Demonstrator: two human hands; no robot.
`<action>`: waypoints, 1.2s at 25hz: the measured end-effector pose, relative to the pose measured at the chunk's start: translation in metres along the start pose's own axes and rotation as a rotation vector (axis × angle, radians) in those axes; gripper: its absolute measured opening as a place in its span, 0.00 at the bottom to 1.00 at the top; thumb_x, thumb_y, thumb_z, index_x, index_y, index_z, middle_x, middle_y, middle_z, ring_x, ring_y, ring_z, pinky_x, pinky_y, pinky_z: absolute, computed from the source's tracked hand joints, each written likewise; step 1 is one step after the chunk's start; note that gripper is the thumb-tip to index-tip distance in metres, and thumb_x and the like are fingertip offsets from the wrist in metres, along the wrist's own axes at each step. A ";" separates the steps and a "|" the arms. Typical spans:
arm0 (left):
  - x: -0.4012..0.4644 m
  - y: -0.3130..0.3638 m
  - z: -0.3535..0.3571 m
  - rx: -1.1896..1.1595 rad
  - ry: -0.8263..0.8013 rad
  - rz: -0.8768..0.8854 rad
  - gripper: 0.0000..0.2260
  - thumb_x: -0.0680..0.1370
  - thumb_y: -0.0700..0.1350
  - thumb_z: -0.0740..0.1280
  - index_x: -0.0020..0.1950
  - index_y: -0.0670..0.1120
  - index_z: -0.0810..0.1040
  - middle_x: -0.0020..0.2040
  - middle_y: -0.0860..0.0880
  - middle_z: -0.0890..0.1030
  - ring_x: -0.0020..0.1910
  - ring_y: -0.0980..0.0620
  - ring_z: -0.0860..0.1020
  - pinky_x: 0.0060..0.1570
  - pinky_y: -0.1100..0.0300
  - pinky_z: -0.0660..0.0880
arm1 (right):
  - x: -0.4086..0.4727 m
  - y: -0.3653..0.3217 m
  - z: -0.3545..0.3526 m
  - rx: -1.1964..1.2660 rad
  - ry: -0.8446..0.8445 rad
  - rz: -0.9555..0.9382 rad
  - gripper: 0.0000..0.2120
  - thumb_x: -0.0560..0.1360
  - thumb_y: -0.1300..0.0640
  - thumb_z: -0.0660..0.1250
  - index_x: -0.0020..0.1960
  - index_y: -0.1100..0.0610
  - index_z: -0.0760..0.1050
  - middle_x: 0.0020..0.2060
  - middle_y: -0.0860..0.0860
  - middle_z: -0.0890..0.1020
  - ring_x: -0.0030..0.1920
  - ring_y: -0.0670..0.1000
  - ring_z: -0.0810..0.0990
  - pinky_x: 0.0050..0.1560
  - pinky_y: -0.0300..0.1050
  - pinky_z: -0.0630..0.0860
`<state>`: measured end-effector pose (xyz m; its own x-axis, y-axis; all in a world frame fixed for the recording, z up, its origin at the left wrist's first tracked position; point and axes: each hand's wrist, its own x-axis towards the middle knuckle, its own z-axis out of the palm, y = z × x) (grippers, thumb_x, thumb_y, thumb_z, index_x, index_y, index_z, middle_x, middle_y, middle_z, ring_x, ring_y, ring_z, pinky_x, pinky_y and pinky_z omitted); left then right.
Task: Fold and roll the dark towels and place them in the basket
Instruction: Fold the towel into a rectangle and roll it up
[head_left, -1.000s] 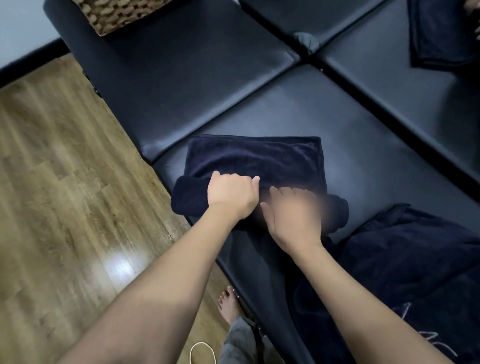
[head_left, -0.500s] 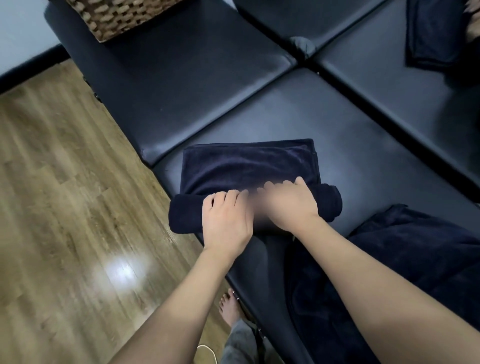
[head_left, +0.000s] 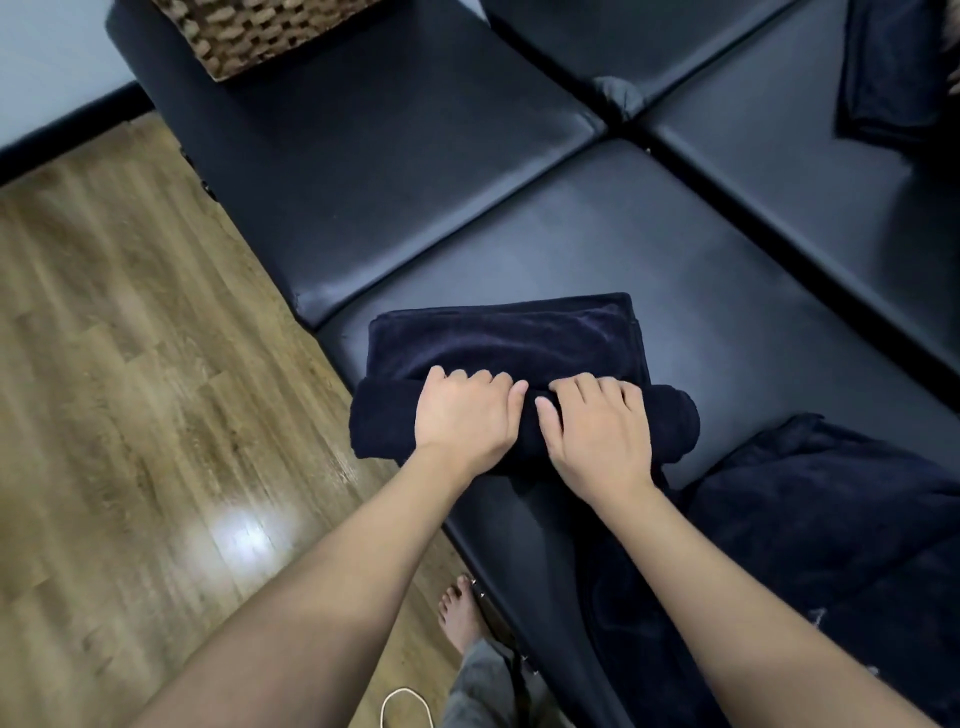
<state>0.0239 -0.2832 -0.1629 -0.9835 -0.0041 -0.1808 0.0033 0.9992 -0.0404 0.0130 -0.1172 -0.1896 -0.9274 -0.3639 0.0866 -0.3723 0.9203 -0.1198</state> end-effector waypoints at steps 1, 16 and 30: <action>0.006 -0.003 -0.002 -0.007 -0.045 0.026 0.21 0.84 0.55 0.44 0.43 0.51 0.73 0.42 0.50 0.82 0.39 0.44 0.77 0.46 0.49 0.64 | -0.010 -0.002 0.003 0.002 0.019 0.011 0.21 0.82 0.44 0.55 0.59 0.57 0.79 0.53 0.54 0.83 0.56 0.60 0.79 0.63 0.57 0.69; -0.037 0.012 0.024 -0.189 0.191 -0.206 0.20 0.84 0.55 0.51 0.65 0.51 0.78 0.57 0.54 0.81 0.53 0.49 0.78 0.57 0.50 0.68 | 0.030 0.006 0.003 -0.148 0.035 -0.242 0.23 0.84 0.46 0.49 0.46 0.56 0.78 0.37 0.54 0.81 0.38 0.58 0.74 0.46 0.55 0.67; -0.037 0.004 0.024 -0.066 0.204 -0.211 0.20 0.84 0.55 0.52 0.47 0.49 0.80 0.43 0.50 0.82 0.42 0.44 0.77 0.52 0.48 0.68 | 0.058 -0.013 -0.022 -0.001 -0.611 -0.055 0.25 0.85 0.46 0.42 0.47 0.54 0.74 0.50 0.54 0.83 0.50 0.59 0.79 0.51 0.54 0.67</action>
<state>0.0644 -0.2804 -0.1803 -0.9773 -0.2100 0.0267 -0.2098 0.9777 0.0089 -0.0354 -0.1466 -0.1609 -0.7599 -0.4272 -0.4900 -0.4206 0.8978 -0.1304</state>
